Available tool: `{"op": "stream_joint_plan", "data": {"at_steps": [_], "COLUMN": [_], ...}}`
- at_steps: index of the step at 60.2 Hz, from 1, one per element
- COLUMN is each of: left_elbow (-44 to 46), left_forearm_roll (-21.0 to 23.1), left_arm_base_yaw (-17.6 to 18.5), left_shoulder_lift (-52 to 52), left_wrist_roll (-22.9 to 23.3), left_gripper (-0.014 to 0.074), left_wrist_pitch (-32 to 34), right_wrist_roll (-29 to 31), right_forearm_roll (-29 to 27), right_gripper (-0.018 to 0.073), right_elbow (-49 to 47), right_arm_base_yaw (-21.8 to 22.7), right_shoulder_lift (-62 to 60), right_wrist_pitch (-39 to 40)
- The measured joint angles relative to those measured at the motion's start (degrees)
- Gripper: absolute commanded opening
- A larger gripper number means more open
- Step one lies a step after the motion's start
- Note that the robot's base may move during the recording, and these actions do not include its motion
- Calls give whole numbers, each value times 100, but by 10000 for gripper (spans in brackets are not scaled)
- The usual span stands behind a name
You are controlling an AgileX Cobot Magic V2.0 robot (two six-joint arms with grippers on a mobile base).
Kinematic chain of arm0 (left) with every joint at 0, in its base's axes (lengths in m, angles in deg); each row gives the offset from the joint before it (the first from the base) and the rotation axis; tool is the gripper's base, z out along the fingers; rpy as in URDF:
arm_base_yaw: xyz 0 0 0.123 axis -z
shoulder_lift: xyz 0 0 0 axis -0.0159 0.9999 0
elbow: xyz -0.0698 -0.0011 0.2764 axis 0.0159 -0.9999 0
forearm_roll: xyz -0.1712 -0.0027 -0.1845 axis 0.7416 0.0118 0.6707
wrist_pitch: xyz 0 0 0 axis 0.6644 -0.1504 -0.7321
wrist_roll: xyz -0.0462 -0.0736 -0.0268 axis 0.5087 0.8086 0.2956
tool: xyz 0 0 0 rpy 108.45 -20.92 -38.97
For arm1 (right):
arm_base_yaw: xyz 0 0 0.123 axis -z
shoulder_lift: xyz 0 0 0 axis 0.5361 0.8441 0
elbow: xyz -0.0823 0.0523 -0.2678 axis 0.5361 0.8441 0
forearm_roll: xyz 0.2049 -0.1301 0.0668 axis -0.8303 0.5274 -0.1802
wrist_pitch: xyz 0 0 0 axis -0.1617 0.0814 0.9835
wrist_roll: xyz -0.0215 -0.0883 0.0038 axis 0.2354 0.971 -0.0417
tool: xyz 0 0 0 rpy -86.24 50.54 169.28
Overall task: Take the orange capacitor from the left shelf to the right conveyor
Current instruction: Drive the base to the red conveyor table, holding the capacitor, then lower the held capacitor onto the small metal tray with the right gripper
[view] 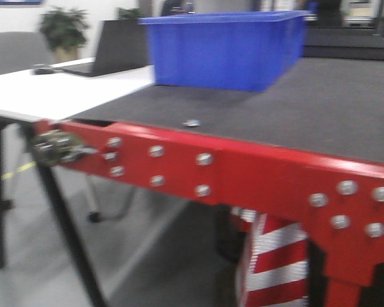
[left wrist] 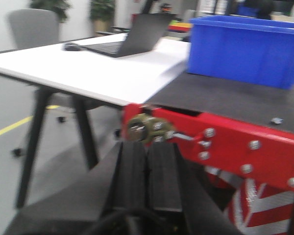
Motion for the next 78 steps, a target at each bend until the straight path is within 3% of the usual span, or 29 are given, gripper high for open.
{"op": "stream_joint_plan", "data": {"at_steps": [78], "left_elbow": [0], "left_forearm_roll": [0], "left_arm_base_yaw": [0], "left_shoulder_lift": [0], "left_wrist_roll": [0], "left_gripper": [-105], "left_wrist_pitch": [0], "right_wrist_roll": [0], "right_forearm_roll": [0], "right_gripper": [64], "right_elbow": [0], "right_arm_base_yaw": [0], "right_shoulder_lift": [0], "right_wrist_pitch": [0]}}
